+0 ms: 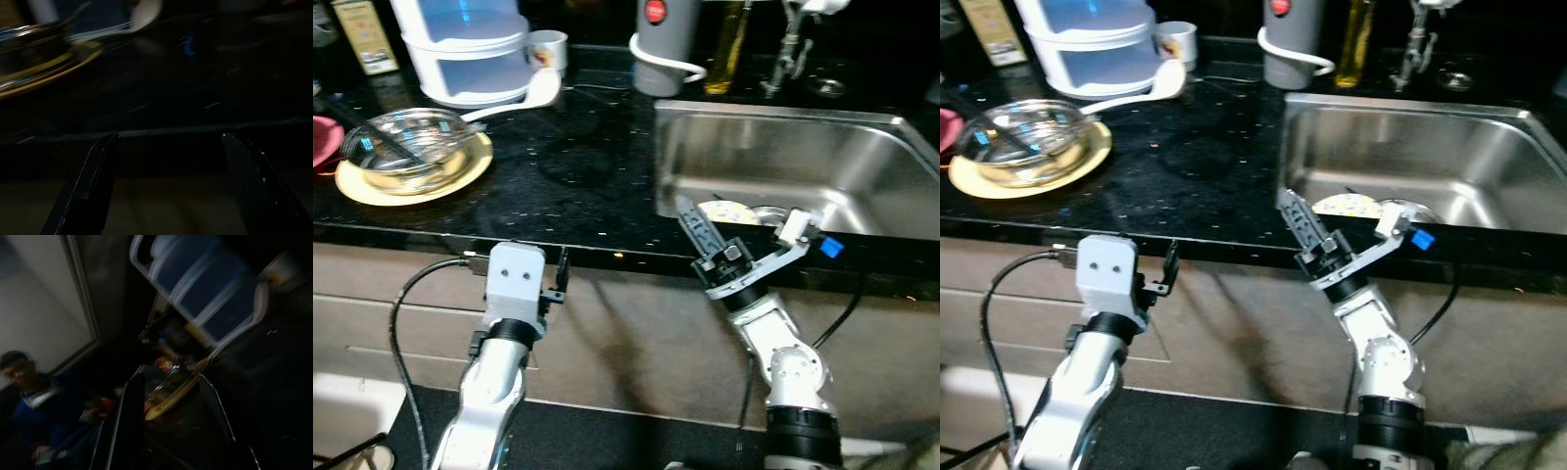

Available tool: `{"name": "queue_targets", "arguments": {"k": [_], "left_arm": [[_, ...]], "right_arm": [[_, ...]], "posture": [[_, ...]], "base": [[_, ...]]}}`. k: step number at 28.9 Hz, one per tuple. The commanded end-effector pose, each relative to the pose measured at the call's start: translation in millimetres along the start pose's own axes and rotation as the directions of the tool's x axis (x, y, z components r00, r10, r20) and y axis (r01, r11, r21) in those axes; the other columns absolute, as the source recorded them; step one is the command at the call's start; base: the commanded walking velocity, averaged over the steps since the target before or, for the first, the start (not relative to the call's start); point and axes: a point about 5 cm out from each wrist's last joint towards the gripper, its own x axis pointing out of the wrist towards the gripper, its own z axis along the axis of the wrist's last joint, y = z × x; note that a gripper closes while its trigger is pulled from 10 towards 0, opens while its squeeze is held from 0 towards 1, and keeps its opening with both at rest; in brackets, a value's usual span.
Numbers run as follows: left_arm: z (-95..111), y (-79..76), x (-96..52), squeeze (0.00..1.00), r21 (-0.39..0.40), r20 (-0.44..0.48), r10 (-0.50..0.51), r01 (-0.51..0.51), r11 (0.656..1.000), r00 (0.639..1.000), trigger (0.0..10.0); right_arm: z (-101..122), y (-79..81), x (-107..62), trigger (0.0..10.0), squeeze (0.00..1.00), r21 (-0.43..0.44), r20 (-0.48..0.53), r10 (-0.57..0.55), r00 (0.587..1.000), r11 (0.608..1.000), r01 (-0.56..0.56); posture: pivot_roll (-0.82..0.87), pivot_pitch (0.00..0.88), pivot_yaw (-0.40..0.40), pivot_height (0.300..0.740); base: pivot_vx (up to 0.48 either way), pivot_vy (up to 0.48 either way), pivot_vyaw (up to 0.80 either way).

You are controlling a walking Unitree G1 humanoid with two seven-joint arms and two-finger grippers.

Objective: Kitchen organization

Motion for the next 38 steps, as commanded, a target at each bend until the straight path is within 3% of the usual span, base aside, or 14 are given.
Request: {"name": "queue_targets", "arguments": {"k": [1,12,20,30,38], "left_arm": [[-3.5,-2.6,-0.8,0.00,0.012,-0.011,-0.012,0.012,1.000,1.000,10.0],[-4.9,-3.3,-0.8,0.00,0.006,-0.013,-0.014,0.014,1.000,1.000,10.0],[-3.9,-3.4,-1.1,0.00,0.004,-0.006,-0.012,0.012,1.000,1.000,10.0],[2.3,2.1,1.9,0.00,-0.007,0.014,0.007,-0.006,1.000,1.000,10.0],[-0.5,1.6,2.3,0.00,-0.057,-0.011,-0.001,0.000,0.998,1.000,10.0]], "right_arm": [[-1.0,-1.4,-1.7,10.0,0.00,0.006,-0.007,-0.011,1.000,1.000,0.011],[-0.9,-1.5,2.9,10.0,0.00,-0.029,-0.030,-0.015,0.999,0.999,0.015],[5.1,12.4,14.0,10.0,0.00,-0.036,-0.030,0.068,0.997,0.997,-0.069],[7.1,17.7,25.8,10.0,0.00,-0.088,-0.066,0.070,0.995,0.993,-0.076],[3.3,17.9,30.9,10.0,0.00,-0.124,-0.108,0.048,0.993,0.990,-0.062]], "posture": [[0.06,0.064,-0.038,0.732],[0.06,0.056,-0.042,0.732],[0.06,0.047,-0.048,0.732],[0.05,0.043,-0.052,0.732],[0.06,0.049,-0.050,0.732]], "base": [[0.000,0.356,0.00],[0.000,0.356,0.00],[0.000,0.358,0.00],[0.000,0.352,0.00],[0.000,0.000,0.00]]}}
